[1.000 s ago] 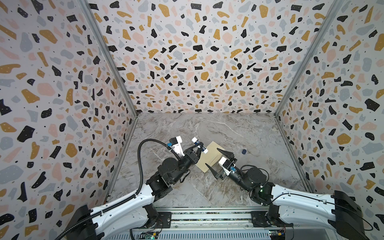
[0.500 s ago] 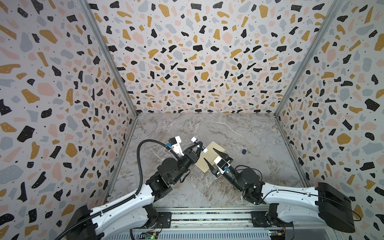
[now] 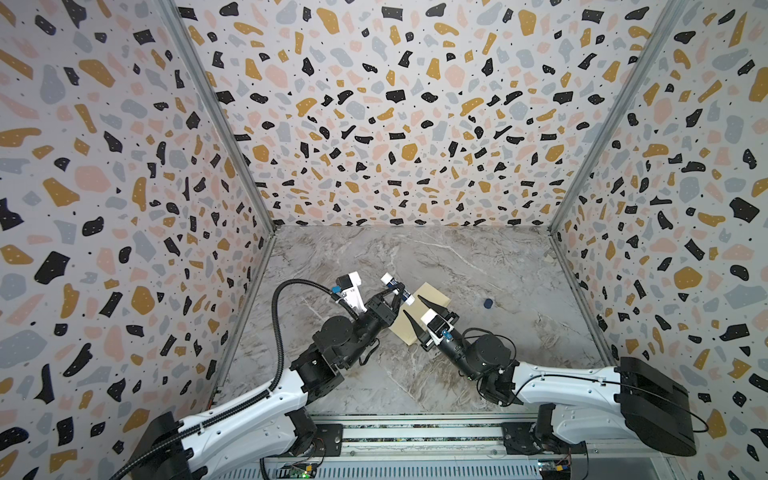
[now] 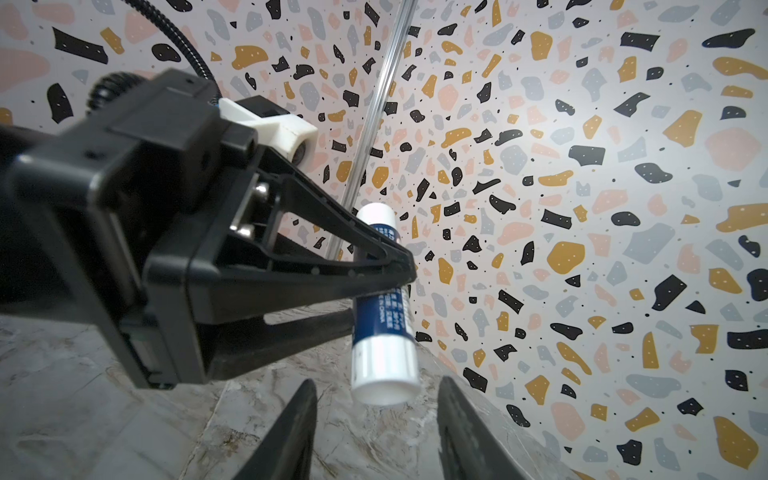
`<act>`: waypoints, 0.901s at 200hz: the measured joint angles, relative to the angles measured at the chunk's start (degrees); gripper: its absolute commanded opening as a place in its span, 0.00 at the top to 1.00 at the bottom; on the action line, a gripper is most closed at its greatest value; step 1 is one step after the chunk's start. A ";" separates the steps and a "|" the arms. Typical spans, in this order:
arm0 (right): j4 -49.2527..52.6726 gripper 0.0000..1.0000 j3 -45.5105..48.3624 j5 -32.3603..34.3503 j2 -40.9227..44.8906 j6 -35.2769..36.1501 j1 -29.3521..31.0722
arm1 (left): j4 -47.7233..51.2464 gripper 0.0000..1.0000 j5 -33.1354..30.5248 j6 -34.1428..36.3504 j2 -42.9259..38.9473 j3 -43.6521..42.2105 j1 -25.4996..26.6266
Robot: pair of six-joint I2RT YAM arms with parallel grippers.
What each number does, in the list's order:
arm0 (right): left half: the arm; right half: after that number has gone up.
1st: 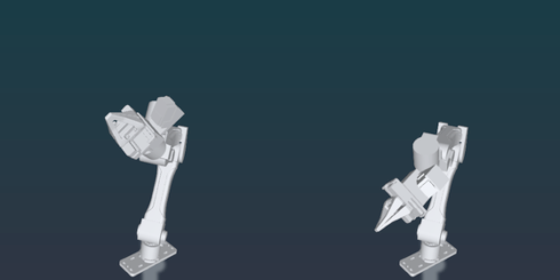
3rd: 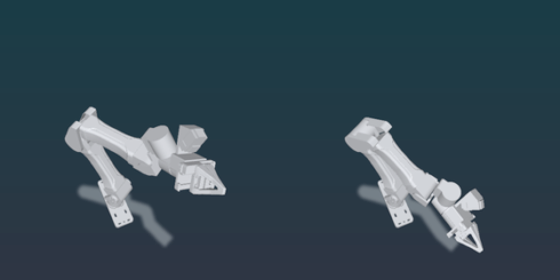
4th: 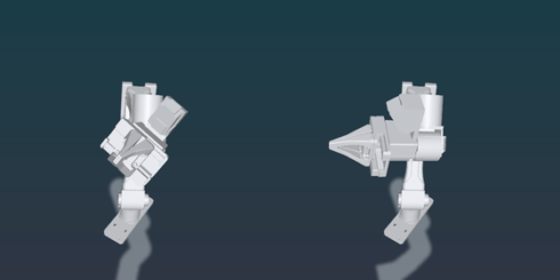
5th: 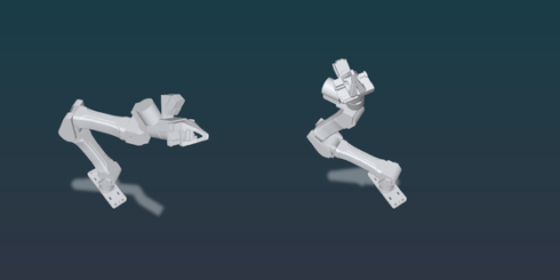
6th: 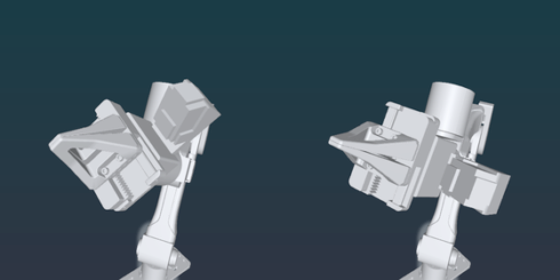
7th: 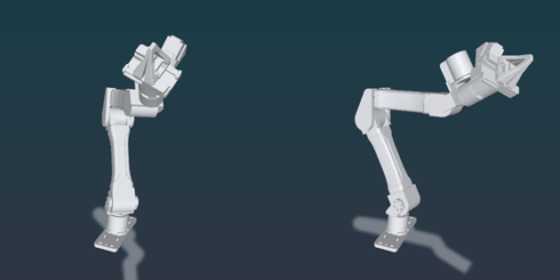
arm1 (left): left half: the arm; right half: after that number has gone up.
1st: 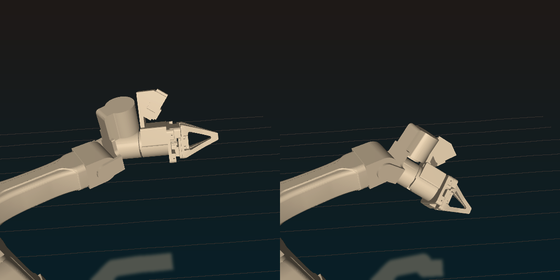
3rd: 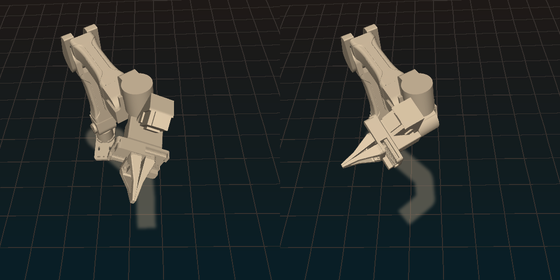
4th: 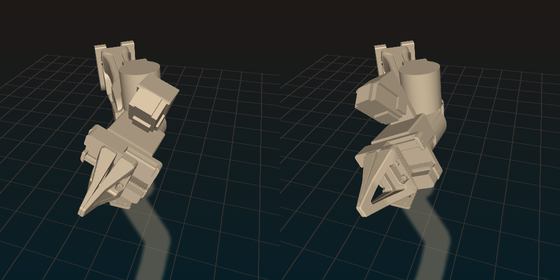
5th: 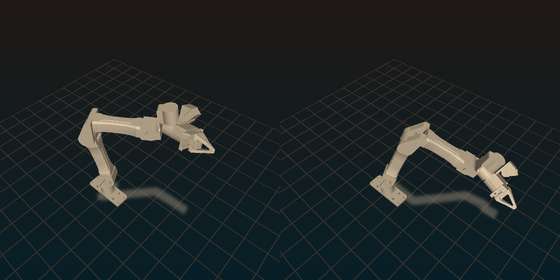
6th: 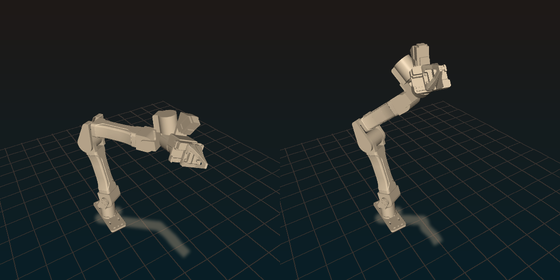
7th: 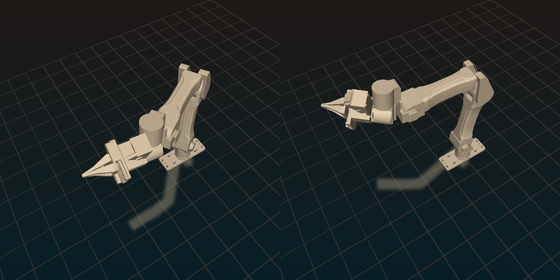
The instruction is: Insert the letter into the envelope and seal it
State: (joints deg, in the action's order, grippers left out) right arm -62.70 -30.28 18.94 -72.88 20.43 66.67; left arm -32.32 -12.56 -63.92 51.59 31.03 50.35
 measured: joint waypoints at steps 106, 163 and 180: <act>-0.79 0.70 -1.09 0.39 -1.01 0.55 -0.02 | 0.02 1.00 0.02 0.02 -0.26 -0.02 0.00; -0.44 0.84 -1.40 0.22 -1.03 0.52 0.00 | -0.02 1.00 0.04 0.22 -0.33 -0.02 0.00; 0.39 0.85 -1.92 0.17 -1.03 0.15 -0.02 | -0.24 1.00 0.02 0.42 -0.33 -0.02 -0.09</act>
State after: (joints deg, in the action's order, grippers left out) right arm -62.30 -32.21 19.11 -73.91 20.58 66.65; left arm -32.56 -12.53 -63.51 51.27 31.00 50.26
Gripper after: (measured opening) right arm 0.241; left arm 0.241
